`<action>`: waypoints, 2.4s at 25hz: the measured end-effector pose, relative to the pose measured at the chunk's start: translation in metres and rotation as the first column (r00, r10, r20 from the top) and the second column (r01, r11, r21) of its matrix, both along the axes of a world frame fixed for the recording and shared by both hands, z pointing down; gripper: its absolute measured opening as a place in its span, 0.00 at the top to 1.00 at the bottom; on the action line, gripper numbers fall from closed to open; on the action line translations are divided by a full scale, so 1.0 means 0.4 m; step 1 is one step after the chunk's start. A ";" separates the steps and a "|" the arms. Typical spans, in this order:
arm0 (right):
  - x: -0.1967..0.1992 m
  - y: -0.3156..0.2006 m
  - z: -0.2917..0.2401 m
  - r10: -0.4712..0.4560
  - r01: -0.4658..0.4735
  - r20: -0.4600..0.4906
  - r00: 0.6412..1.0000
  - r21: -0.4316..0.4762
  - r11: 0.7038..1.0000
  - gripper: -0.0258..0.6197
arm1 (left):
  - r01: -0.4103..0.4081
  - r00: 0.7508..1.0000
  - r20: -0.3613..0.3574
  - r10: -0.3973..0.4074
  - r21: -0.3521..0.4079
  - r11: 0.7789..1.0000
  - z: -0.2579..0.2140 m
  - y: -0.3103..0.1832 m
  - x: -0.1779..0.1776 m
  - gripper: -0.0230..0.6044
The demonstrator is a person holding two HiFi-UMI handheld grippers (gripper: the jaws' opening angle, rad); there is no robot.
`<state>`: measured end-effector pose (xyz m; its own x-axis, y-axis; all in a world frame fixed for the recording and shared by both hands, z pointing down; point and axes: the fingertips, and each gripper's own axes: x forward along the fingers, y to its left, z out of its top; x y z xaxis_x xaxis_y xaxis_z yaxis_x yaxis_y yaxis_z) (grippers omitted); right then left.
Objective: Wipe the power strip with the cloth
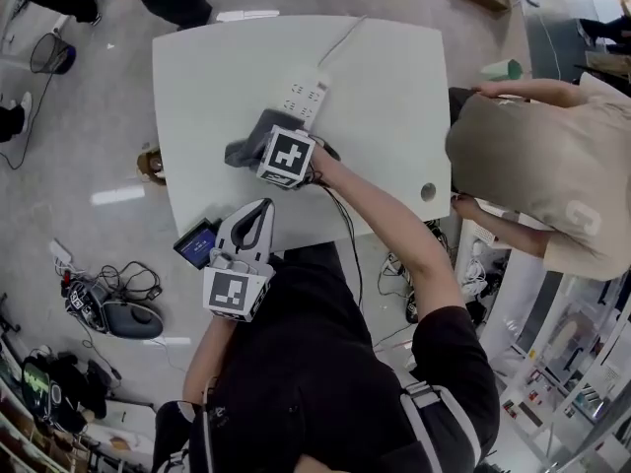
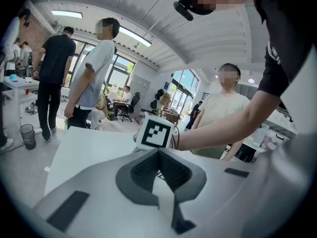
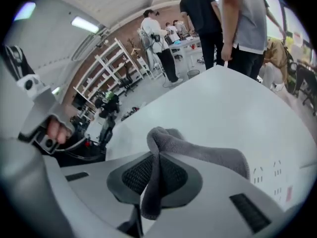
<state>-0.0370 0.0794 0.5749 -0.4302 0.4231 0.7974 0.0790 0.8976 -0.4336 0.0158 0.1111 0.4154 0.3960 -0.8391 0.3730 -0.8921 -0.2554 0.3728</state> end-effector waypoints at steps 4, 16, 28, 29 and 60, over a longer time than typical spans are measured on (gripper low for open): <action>0.037 -0.210 -0.185 0.346 -0.292 0.209 0.915 -0.251 0.923 0.89 | -0.001 1.000 0.010 0.001 0.010 1.000 -0.006 -0.001 0.006 0.91; 0.208 -0.597 -0.009 0.319 -0.257 0.008 0.948 0.610 0.750 0.89 | -0.008 0.999 0.035 0.009 -0.018 1.000 -0.004 -0.020 0.039 0.91; 0.169 -0.249 0.001 -0.065 0.062 -0.021 0.998 0.680 0.731 0.89 | -0.029 0.999 0.025 0.029 -0.006 1.000 0.002 -0.025 0.040 0.91; 0.174 -0.223 0.000 -0.085 0.076 -0.019 0.996 0.656 0.751 0.89 | -0.028 0.999 0.023 0.028 -0.005 1.000 0.000 -0.023 0.039 0.91; 0.095 -0.019 -0.009 0.078 -0.100 0.088 0.993 0.281 0.954 0.89 | -0.073 0.997 -0.029 0.076 0.072 0.995 -0.019 0.013 0.034 0.91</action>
